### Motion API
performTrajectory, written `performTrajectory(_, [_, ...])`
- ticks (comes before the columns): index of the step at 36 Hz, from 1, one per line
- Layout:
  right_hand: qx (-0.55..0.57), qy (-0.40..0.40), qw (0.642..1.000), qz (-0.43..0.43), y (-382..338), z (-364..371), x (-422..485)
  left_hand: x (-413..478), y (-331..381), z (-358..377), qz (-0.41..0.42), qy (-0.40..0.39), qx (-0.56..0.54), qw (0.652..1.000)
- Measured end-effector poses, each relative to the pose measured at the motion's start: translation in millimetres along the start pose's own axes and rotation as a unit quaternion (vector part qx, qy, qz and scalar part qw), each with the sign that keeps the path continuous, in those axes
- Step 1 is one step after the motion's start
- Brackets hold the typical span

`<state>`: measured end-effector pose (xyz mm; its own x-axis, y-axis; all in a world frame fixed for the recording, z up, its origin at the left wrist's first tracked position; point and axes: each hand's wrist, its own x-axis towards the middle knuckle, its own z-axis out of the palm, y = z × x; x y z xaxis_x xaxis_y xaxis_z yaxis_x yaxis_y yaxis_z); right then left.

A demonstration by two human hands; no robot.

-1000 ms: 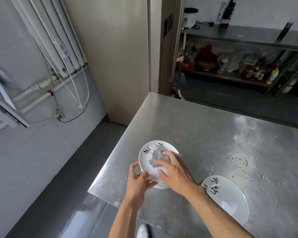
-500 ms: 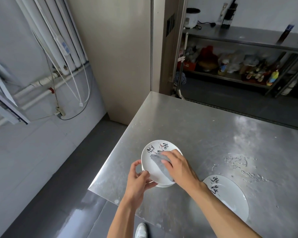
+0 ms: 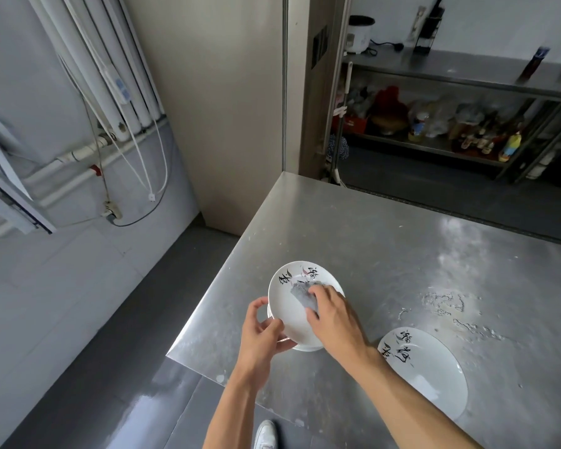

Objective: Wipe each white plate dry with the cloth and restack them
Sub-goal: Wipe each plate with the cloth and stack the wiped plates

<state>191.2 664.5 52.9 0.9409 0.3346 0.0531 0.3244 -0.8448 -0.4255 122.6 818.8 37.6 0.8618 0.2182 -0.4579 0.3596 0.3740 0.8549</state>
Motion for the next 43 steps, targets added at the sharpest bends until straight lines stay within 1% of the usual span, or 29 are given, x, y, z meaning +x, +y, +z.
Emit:
performTrajectory(1, [0.025, 0.003, 1.000, 0.001, 0.3, -0.2, 0.6, -0.5, -0.2, -0.6, -0.002, 0.001, 0.005, 1.000])
performTrajectory(3, [0.118, 0.008, 0.993, 0.014, -1.9, -2.0, 1.7, -1.7, -1.1, -1.8, -0.007, 0.007, 0.005, 1.000])
performTrajectory(5, [0.216, -0.001, 0.975, 0.044, -7.4, -5.5, 2.8, -2.8, -1.3, -2.4, -0.008, 0.009, -0.002, 1.000])
performTrajectory(7, [0.264, -0.011, 0.962, 0.069, -10.0, -6.0, 5.7, -3.2, -1.5, -2.7, -0.007, 0.011, -0.007, 1.000])
performTrajectory(8, [0.263, -0.008, 0.962, 0.070, -10.4, -5.5, 6.6, -3.3, -1.4, -2.6, -0.005, 0.012, -0.008, 1.000])
performTrajectory(10, [0.212, 0.019, 0.976, 0.053, -8.5, -3.5, 7.4, -3.4, -0.9, -2.7, -0.002, 0.014, -0.008, 1.000])
performTrajectory(12, [0.100, 0.062, 0.993, 0.021, -5.5, -0.5, 8.3, -2.6, -0.3, -3.2, 0.001, 0.019, -0.008, 1.000])
performTrajectory(13, [0.049, 0.074, 0.996, 0.012, -4.2, 0.0, 8.1, -1.9, -0.1, -3.5, 0.002, 0.022, -0.008, 1.000])
performTrajectory(15, [-0.007, 0.066, 0.998, 0.007, -3.3, 0.0, 7.1, -0.5, -0.2, -4.1, 0.003, 0.026, -0.008, 1.000])
performTrajectory(17, [-0.032, 0.046, 0.998, -0.007, -0.5, 2.5, 4.2, 0.2, -0.4, -4.2, 0.004, 0.024, -0.008, 1.000])
performTrajectory(19, [-0.046, 0.046, 0.997, -0.034, -0.2, 4.1, 0.0, -0.1, -1.0, -3.7, 0.005, 0.022, -0.009, 1.000])
performTrajectory(21, [-0.050, 0.050, 0.996, -0.045, -3.0, 6.1, -3.4, -0.9, -0.3, -2.6, 0.006, 0.021, -0.014, 1.000])
performTrajectory(25, [-0.052, 0.019, 0.995, -0.080, -4.8, 9.3, -6.9, 0.1, -0.7, -0.3, 0.003, 0.035, -0.024, 0.999])
performTrajectory(28, [-0.074, 0.041, 0.989, -0.122, -3.1, 11.0, -8.3, 1.4, -3.6, -1.8, -0.006, 0.063, -0.040, 0.997])
performTrajectory(31, [-0.093, 0.049, 0.990, -0.096, 0.6, 11.1, -5.4, 2.4, -4.8, -5.5, -0.012, 0.080, -0.051, 0.995])
performTrajectory(33, [-0.103, 0.035, 0.993, -0.052, 3.7, 9.0, -2.2, 2.8, -4.3, -8.7, -0.011, 0.077, -0.043, 0.996])
performTrajectory(37, [-0.111, 0.024, 0.993, 0.017, 8.2, -3.5, 5.3, -0.6, -1.4, -15.0, -0.003, 0.037, -0.002, 0.999])
performTrajectory(43, [-0.063, 0.012, 0.997, 0.046, 5.4, -11.9, 19.9, -8.7, 9.3, -10.3, 0.012, -0.038, 0.040, 0.998])
